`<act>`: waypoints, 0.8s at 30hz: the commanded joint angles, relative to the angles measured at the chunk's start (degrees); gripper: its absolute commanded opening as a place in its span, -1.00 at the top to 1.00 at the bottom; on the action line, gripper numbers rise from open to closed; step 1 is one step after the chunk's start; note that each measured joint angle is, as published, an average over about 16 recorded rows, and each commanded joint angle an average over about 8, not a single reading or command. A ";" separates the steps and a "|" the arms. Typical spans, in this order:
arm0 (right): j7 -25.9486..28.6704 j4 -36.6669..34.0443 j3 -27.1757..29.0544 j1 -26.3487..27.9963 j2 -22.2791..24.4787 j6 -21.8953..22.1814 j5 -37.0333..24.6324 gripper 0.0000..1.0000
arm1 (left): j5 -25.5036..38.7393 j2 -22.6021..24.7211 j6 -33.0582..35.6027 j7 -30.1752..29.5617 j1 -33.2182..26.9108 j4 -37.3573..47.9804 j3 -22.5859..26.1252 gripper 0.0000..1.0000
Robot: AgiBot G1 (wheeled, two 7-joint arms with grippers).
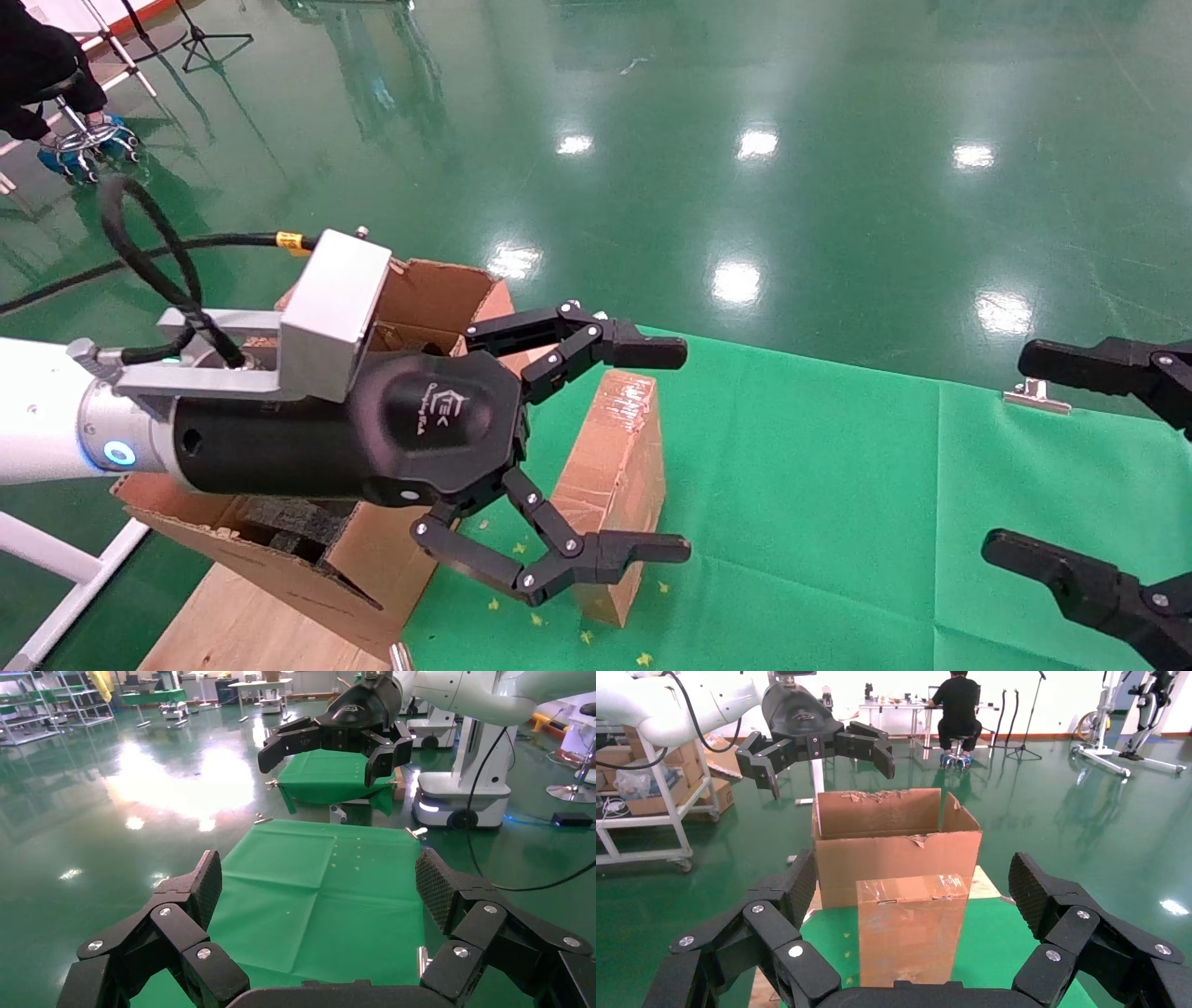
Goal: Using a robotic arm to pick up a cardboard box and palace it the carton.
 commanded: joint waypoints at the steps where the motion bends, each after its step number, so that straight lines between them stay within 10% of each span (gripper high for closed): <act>1: 0.00 0.00 0.00 0.00 0.00 0.00 0.00 -1.00 | 0.00 0.00 0.00 0.00 0.00 0.00 0.00 -1.00; 12: 0.00 0.00 0.00 0.00 0.00 0.00 0.00 -0.98 | 0.00 0.00 0.00 0.00 0.00 -0.01 0.00 -1.00; 20: 0.00 0.00 0.00 0.00 0.00 0.00 0.00 0.92 | 3.61 -1.31 -0.89 -1.49 -0.52 -0.68 1.23 -1.00; 24: 0.00 0.00 0.00 0.00 0.00 0.00 0.00 1.00 | 7.99 -2.71 -2.41 -4.53 -1.54 -1.66 2.88 -1.00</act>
